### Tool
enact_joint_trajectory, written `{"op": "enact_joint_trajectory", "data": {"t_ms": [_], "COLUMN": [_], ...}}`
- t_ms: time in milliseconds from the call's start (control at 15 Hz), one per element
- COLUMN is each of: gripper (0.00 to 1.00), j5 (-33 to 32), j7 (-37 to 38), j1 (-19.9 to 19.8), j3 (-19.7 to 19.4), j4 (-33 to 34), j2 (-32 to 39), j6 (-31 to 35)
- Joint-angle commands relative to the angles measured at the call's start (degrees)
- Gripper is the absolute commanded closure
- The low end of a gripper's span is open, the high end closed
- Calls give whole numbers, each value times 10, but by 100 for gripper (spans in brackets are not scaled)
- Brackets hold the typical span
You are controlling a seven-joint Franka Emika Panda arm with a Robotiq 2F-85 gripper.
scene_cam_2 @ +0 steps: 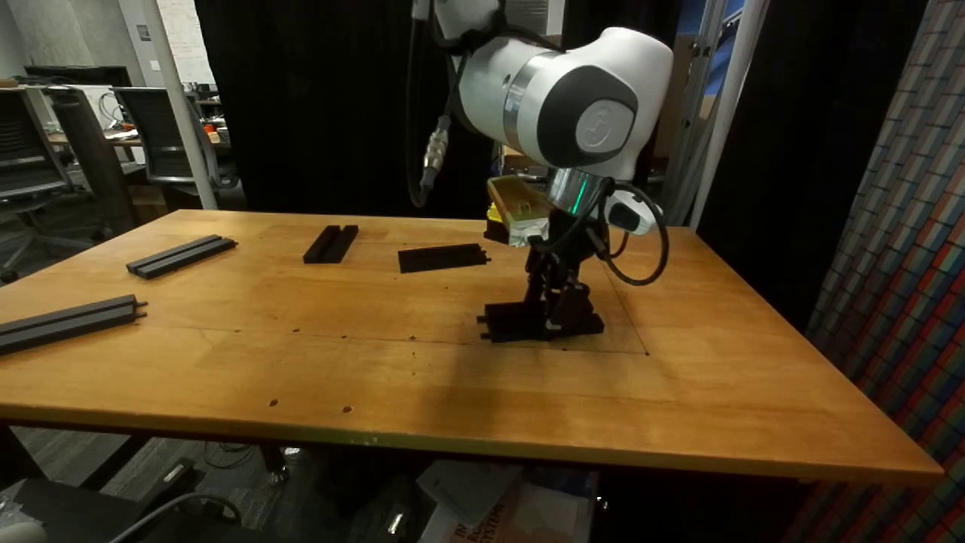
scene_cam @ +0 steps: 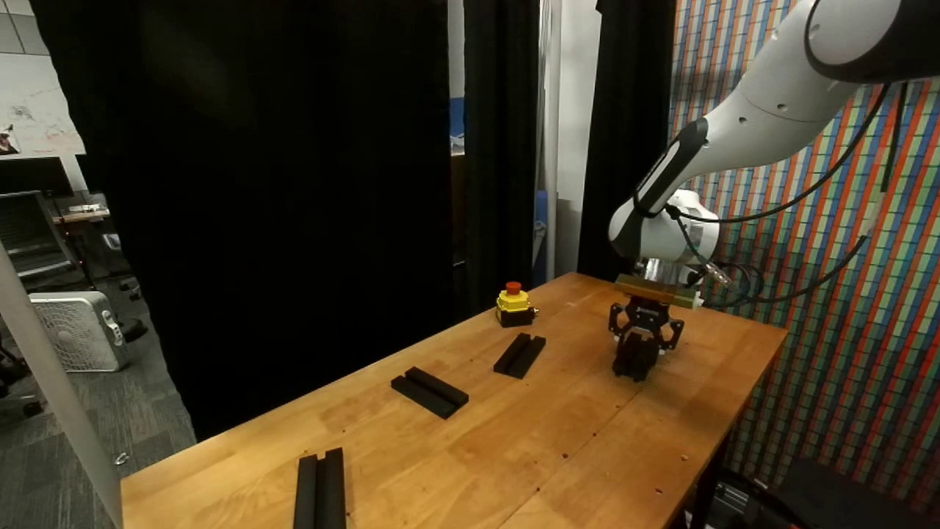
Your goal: Stack the black objects
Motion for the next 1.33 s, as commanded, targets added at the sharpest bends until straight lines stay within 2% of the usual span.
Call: {"op": "enact_joint_trajectory", "data": {"t_ms": [0, 467, 867, 1267], "gripper": [54, 54, 54, 54], "j5": [24, -5, -46, -29], "j7": [-28, -14, 5, -12], "j1": [12, 53, 87, 90], "j3": [19, 31, 27, 49], "j4": [32, 76, 139, 221], "j2": [28, 35, 46, 80], "j6": [-22, -40, -85, -145]}}
